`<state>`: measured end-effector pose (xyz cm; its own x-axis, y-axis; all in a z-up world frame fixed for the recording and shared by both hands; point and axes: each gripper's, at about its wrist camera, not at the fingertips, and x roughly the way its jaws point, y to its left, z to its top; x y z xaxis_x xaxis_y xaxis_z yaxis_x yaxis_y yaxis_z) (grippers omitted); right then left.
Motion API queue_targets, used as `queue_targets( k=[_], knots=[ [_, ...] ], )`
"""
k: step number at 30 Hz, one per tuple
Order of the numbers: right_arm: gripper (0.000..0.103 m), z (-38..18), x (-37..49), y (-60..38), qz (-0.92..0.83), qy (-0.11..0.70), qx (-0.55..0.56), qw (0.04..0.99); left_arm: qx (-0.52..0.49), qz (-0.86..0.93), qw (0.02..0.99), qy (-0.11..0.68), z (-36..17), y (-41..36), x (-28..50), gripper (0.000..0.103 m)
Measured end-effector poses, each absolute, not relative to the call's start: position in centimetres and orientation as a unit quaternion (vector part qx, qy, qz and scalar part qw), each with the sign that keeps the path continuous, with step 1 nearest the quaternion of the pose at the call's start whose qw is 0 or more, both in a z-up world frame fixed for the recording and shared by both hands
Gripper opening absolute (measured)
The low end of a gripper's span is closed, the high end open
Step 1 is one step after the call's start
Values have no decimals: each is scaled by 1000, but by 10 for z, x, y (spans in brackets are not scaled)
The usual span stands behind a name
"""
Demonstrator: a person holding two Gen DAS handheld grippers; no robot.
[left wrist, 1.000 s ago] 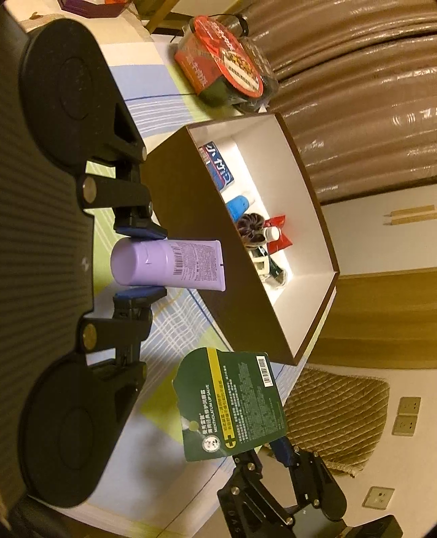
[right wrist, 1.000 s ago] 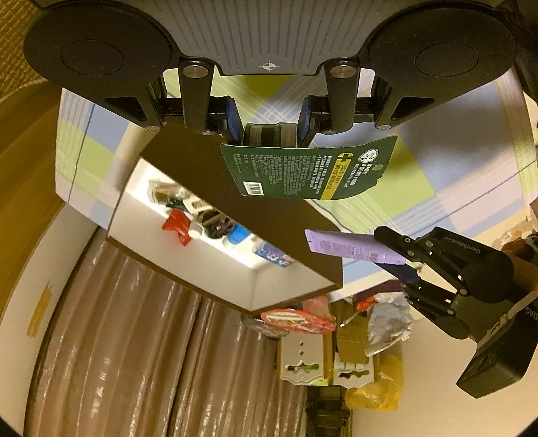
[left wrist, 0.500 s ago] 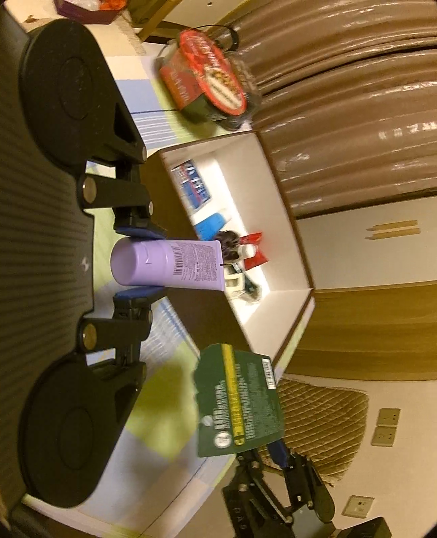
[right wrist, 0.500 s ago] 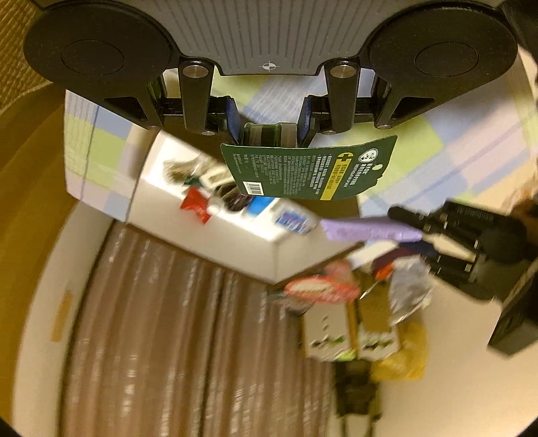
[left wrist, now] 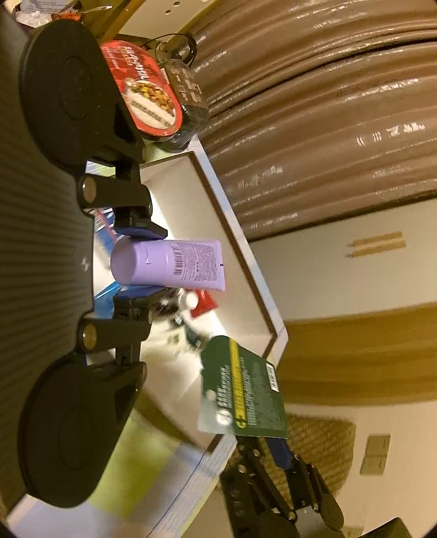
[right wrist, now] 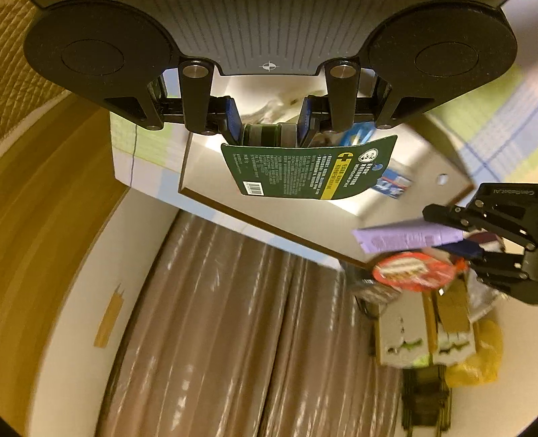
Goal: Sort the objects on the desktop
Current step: 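Carry the purple tube and green card over the brown box with both tools, then open both tools to drop the purple tube and card into the box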
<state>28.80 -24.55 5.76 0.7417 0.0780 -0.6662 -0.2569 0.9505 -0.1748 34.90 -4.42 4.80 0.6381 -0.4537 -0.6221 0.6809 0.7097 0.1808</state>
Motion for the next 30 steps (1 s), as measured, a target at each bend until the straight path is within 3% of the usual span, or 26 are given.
queue_targets(
  k=[14,25,30],
  knots=[
    [35,-23,442,-264,85,455,-61,885,215,-283,862,361,-21,-99,449,25],
    [35,-45,444,-275,95,491,-55,864,203,-280,865,363,-24,-89,441,46],
    [36,-38,430,-269,91,484,-66,868,200,-284,866,359,-15,-85,431,50]
  ],
)
